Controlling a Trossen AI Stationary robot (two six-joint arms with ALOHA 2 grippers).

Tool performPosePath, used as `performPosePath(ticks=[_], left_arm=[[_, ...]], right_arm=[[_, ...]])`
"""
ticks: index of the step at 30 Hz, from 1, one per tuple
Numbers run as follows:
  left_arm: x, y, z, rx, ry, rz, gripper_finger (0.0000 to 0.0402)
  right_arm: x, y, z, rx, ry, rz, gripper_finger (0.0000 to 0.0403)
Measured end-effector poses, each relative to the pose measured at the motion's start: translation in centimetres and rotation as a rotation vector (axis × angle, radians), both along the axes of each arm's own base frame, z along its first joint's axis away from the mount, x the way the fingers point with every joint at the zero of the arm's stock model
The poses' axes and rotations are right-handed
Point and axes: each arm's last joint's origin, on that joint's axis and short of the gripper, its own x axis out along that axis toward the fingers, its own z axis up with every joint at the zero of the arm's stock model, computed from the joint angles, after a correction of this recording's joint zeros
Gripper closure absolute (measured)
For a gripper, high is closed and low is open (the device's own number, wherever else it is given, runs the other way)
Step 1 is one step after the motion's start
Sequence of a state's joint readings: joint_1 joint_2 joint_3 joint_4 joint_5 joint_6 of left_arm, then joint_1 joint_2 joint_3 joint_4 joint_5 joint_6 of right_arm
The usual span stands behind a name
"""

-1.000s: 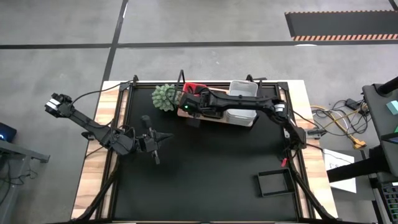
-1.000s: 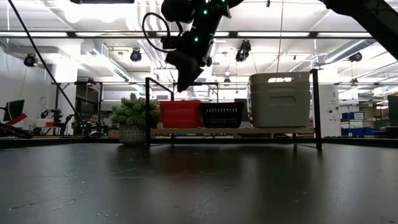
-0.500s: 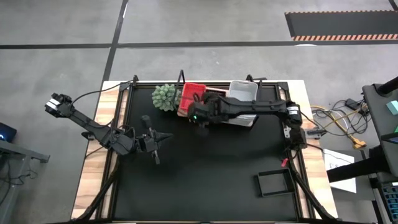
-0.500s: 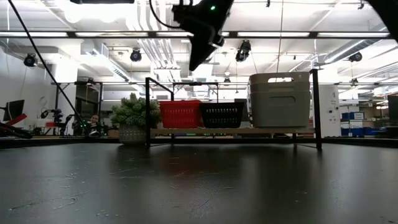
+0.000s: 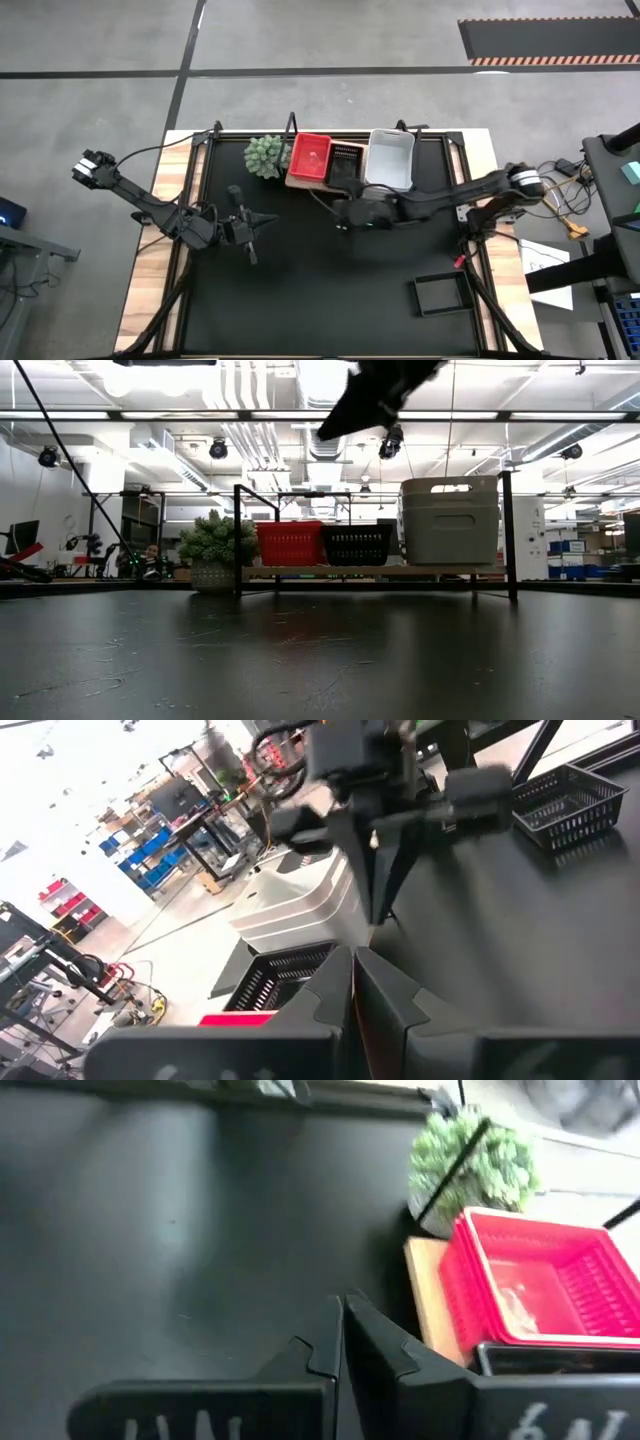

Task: Stack baskets on shelf by color
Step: Stack the black basket bin on the black basket bin on the shelf

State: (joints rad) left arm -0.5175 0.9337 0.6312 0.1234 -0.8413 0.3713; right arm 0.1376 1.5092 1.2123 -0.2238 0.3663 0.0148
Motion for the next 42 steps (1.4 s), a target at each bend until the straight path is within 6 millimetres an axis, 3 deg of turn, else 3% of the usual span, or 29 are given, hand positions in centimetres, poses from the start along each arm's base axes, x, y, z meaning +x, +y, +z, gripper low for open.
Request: performPosePath(ticks=[8, 14, 28, 31, 35, 38, 42], left_arm=[[0.0, 0.0, 0.0, 0.0, 0.0, 0.0, 0.0402], [0.2, -0.1, -0.1, 0.0, 0.0, 0.001, 0.0402], [0.3, -0.1, 0.0, -0.006, -0.011, 0.001, 0.0402], [0.3, -0.1, 0.0, -0.005, -0.011, 0.001, 0.0402], [0.3, -0.1, 0.0, -0.006, -0.011, 0.001, 0.0402], [0.3, -0.1, 0.0, -0.006, -0.011, 0.001, 0.0402], [0.3, -0.1, 0.0, -0.005, -0.011, 0.001, 0.0402]], right_arm=[[-4.4, 2.0, -1.1, 0.065, -0.114, 0.173, 0.0394], [-6.8, 3.3, -1.5, 0.105, -0.115, 0.206, 0.0394], [-9.7, 6.0, -1.9, 0.234, -0.085, 0.245, 0.0394], [-10.6, 6.2, -2.6, 0.358, 0.038, 0.15, 0.0394], [-13.2, 5.9, -3.5, 0.646, 0.433, -0.187, 0.0394], [-15.1, 6.7, -3.6, 0.7, 0.646, -0.412, 0.0394], [-16.7, 8.5, -2.9, 0.724, 0.74, -0.483, 0.0394]])
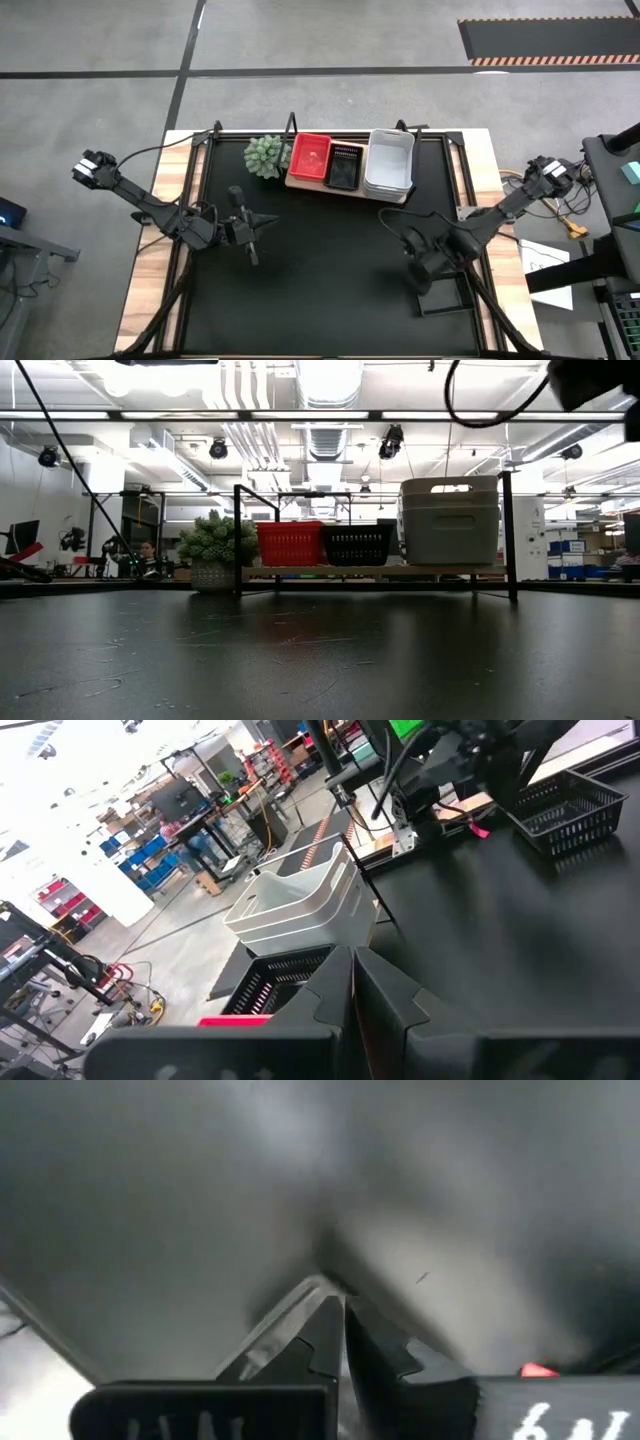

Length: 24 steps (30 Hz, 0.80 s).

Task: Stack baskets on shelf by color
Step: Stack the black basket bin on the black basket bin on the shelf

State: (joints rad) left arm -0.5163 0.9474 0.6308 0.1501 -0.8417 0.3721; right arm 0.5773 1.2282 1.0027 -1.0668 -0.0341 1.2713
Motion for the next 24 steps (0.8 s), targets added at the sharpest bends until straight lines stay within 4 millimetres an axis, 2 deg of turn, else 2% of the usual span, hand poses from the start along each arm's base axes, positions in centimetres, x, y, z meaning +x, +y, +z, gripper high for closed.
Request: performPosePath(ticks=[6, 13, 16, 20, 24], left_arm=[[0.0, 0.0, 0.0, 0.0, 0.0, 0.0, 0.0402], [0.0, 0.0, 0.0, -0.001, 0.0, 0.0, 0.0402], [0.0, 0.0, 0.0, -0.008, -0.003, 0.001, 0.0402], [0.0, 0.0, 0.0, -0.021, -0.007, 0.003, 0.0402], [0.0, 0.0, 0.0, -0.025, -0.008, 0.003, 0.0402]], right_arm=[[-1.4, 2.7, 0.3, 0.057, -0.012, 0.069, 0.0374], [-4.0, 7.4, -0.8, 0.08, -0.052, 0.49, 0.03], [-5.0, 8.8, -1.7, 0.054, -0.031, 0.593, 0.0268], [-5.5, 9.7, -2.8, 0.027, 0.012, 0.597, 0.0241], [-4.8, 9.5, -3.5, -0.021, 0.041, 0.396, 0.0235]])
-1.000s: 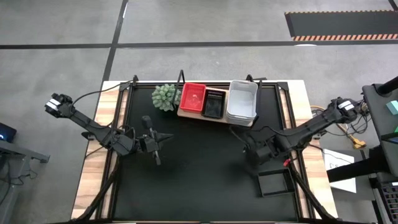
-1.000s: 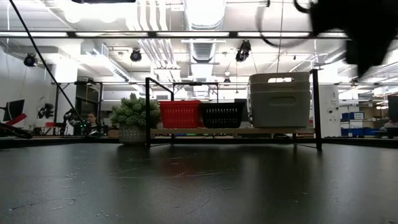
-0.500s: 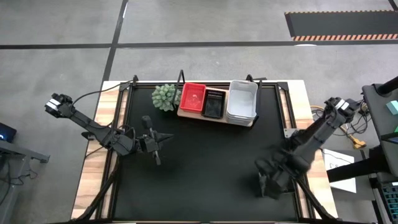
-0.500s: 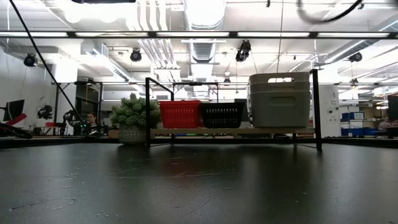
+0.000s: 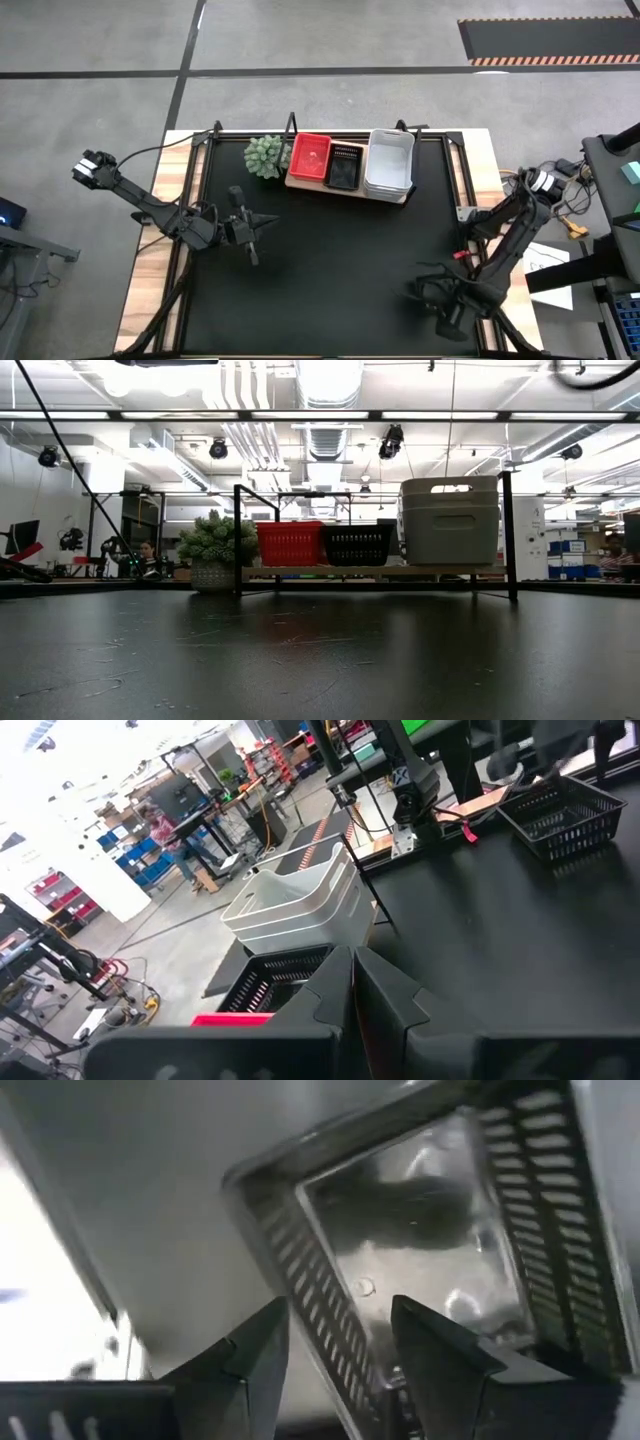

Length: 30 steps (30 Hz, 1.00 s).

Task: Stack baskets on shelf by color
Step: Stack the black basket bin on the black basket bin on the shelf

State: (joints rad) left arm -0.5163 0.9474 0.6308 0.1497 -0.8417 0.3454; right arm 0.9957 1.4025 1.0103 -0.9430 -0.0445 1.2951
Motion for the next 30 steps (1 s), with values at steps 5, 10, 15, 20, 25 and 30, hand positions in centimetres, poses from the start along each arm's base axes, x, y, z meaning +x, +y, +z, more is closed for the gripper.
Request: performPosePath(ticks=[5, 10, 15, 20, 25, 30], left_arm=[[0.0, 0.0, 0.0, -0.023, -0.008, 0.003, 0.0402], [0.0, 0.0, 0.0, -0.025, -0.008, 0.003, 0.0402], [0.0, 0.0, 0.0, -0.025, -0.007, 0.003, 0.0402], [0.0, 0.0, 0.0, -0.024, -0.007, 0.003, 0.0402], [0.0, 0.0, 0.0, -0.023, -0.006, 0.003, 0.0402], [0.0, 0.0, 0.0, -0.023, -0.006, 0.003, 0.0402]], right_arm=[[1.4, -1.7, 0.5, 0.0, 0.052, -0.404, 0.0236], [3.1, -3.2, 0.7, 0.017, 0.044, -0.782, 0.0234], [4.4, -3.5, 0.8, 0.082, 0.016, -0.808, 0.0236], [4.7, -3.7, 0.6, 0.074, 0.02, -0.83, 0.0238], [5.2, -3.3, -0.8, 0.022, 0.041, -0.832, 0.0247], [5.7, -2.8, -2.6, -0.045, 0.063, -0.79, 0.0278]])
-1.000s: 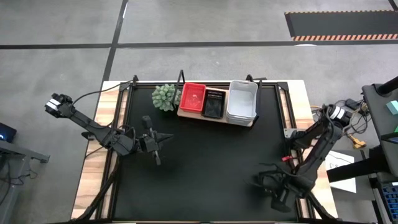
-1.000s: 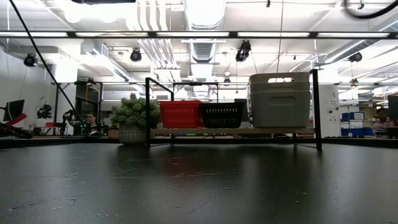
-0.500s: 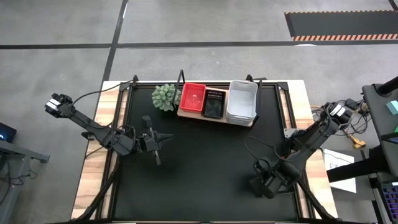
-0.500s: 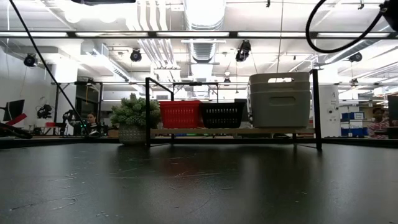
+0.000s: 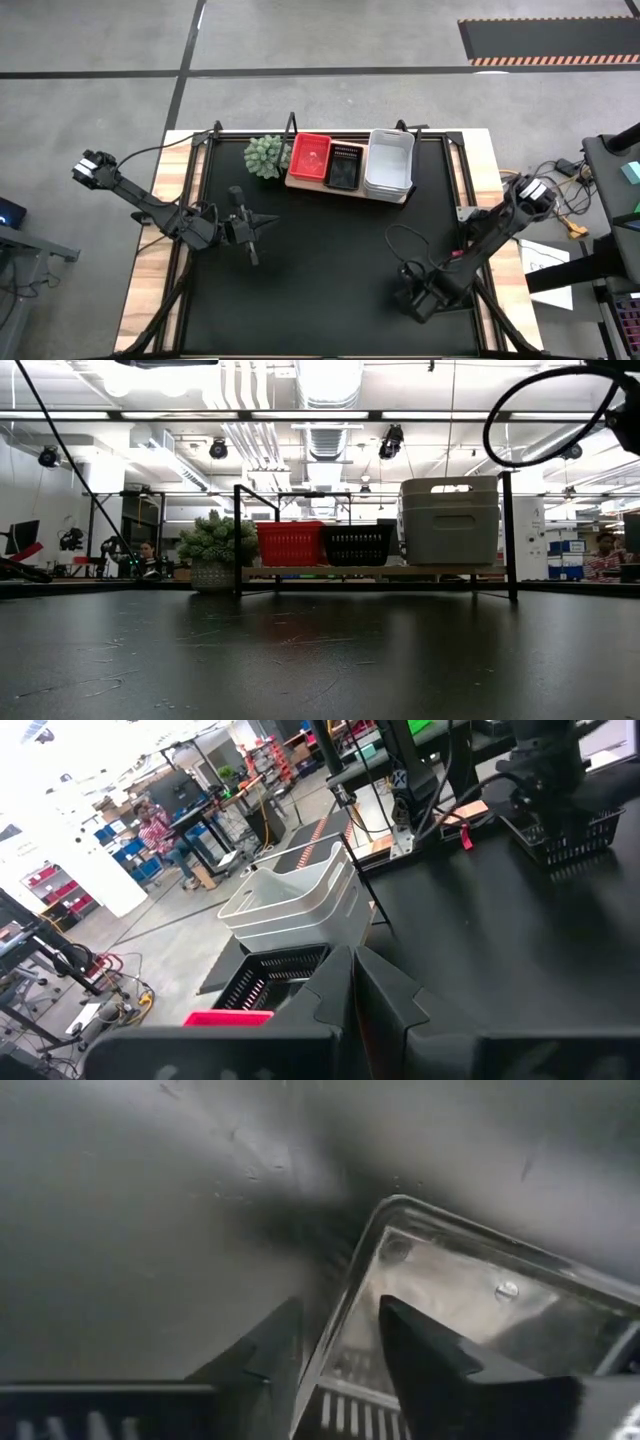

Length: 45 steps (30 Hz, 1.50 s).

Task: Stack baskets on shelf by color
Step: Stack the black basket bin on the black basket bin on the shelf

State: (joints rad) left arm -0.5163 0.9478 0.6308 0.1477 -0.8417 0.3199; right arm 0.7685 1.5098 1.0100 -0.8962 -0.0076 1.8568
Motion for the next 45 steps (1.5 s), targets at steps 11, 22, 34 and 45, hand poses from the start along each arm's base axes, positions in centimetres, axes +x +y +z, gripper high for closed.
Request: performPosePath(ticks=[11, 22, 34, 45], left_arm=[[0.0, 0.0, 0.0, 0.0, 0.0, 0.0, 0.0402], [0.0, 0.0, 0.0, -0.002, -0.002, 0.0, 0.0402], [0.0, 0.0, 0.0, -0.002, -0.002, 0.0, 0.0402], [0.0, 0.0, 0.0, -0.002, -0.002, 0.0, 0.0402]], right_arm=[[1.1, 0.9, 0.4, 0.041, -0.082, 0.197, 0.0389], [5.8, 3.2, 5.0, -0.078, -0.399, 0.856, 0.0391], [10.2, 2.7, 8.1, -0.562, -0.446, 1.349, 0.0391], [13.3, -1.4, 11.0, -0.905, -0.367, 1.315, 0.0391]])
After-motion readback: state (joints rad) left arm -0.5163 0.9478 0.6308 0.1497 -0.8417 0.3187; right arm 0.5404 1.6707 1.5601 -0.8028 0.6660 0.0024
